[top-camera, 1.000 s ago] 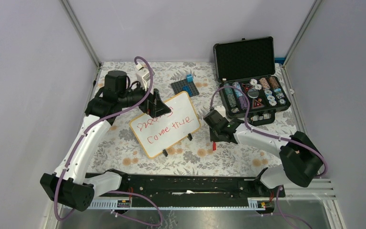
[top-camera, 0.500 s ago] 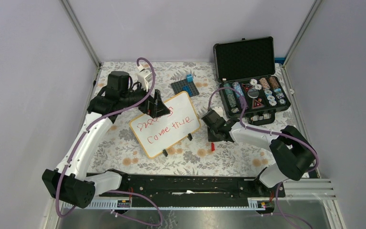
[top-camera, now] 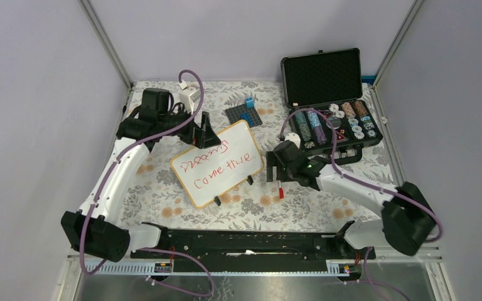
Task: Write a sentence on the whiteboard
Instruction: Put down the whiteboard marker at the center of the board, then reset both arms
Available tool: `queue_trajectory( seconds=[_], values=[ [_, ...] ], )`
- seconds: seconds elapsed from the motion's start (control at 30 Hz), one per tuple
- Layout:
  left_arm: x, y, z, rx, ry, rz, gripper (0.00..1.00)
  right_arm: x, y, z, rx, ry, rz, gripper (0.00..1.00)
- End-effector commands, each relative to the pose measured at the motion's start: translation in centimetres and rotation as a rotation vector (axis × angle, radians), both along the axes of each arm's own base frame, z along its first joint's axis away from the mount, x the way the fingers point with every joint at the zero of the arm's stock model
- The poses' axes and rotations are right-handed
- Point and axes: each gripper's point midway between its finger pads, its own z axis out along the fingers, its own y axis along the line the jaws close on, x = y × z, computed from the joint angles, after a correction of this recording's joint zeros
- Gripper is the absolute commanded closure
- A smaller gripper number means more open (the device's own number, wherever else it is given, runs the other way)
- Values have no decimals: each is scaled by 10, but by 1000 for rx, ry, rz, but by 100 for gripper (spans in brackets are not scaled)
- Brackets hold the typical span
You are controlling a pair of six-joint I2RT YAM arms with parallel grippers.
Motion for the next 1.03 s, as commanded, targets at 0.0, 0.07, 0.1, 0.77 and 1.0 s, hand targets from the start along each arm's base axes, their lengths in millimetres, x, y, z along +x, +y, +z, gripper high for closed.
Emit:
queue_trajectory(
  seconds=[0.0,0.07,0.1,0.77,1.0],
  values=[
    [16,11,13,5,-5,35,1,24,7,76,108,-201,7,8],
    [23,19,17,-2,13,57,1,33,7,104,128,-273,21,6],
    [28,24,21,-9,20,70,1,38,6,116,133,-300,25,5],
    [103,172,4,56,-16,370,1,146,-111,206,285,-515,-74,0],
    [106,185,-12,92,-2,405,1,149,-126,207,290,-521,-90,0]
  ],
)
